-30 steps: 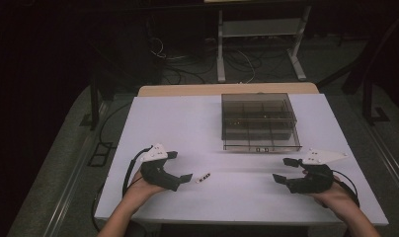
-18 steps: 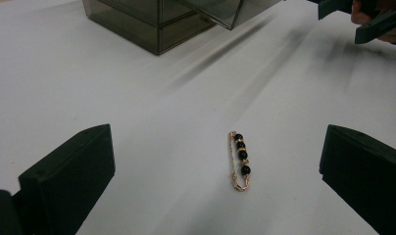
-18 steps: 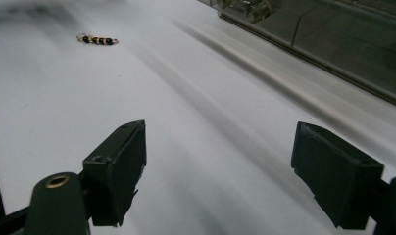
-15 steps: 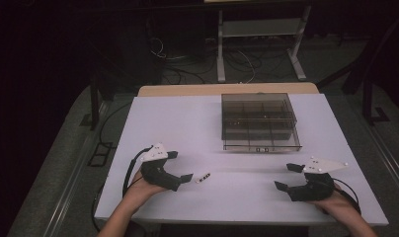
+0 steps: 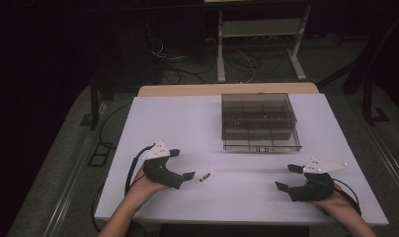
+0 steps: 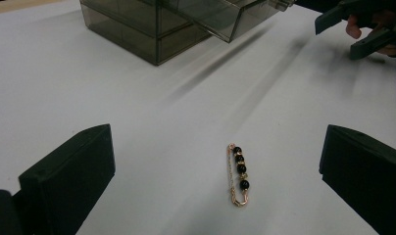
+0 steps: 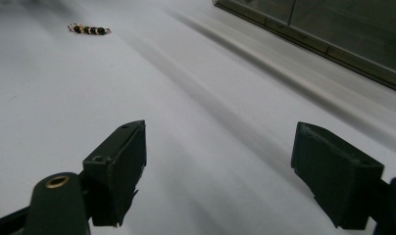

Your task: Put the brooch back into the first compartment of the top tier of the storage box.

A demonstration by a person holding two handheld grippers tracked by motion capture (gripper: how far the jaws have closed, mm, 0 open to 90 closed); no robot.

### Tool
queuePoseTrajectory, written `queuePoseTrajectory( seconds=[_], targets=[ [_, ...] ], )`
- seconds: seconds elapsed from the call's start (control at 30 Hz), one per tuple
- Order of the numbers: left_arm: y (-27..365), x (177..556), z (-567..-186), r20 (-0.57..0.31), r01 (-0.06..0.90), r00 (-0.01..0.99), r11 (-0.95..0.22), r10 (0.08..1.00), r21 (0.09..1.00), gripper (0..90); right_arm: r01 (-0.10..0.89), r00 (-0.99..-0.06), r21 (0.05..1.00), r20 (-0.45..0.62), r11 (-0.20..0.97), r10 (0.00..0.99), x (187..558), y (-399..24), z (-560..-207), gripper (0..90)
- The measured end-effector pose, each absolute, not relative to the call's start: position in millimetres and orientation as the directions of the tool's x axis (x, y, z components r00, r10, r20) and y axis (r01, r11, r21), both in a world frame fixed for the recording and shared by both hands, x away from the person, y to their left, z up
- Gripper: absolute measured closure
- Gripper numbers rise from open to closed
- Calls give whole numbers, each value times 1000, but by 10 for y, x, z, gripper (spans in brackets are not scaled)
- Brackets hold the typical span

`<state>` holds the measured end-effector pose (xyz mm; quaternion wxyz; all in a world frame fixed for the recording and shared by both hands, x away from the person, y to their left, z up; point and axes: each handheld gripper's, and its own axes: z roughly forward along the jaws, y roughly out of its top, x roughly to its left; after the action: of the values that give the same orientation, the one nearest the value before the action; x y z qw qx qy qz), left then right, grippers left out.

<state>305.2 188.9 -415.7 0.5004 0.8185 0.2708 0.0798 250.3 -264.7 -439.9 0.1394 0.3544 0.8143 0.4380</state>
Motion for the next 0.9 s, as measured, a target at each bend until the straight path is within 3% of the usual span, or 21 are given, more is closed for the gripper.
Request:
queuePoseTrajectory(
  seconds=[0.9],
  targets=[
    [1575, 3231, -4118, -126, 333, 870, -380, 477, 863, 51, 455, -706, 817, 88, 354, 703, 2511, -2640, -4397, 204]
  ],
)
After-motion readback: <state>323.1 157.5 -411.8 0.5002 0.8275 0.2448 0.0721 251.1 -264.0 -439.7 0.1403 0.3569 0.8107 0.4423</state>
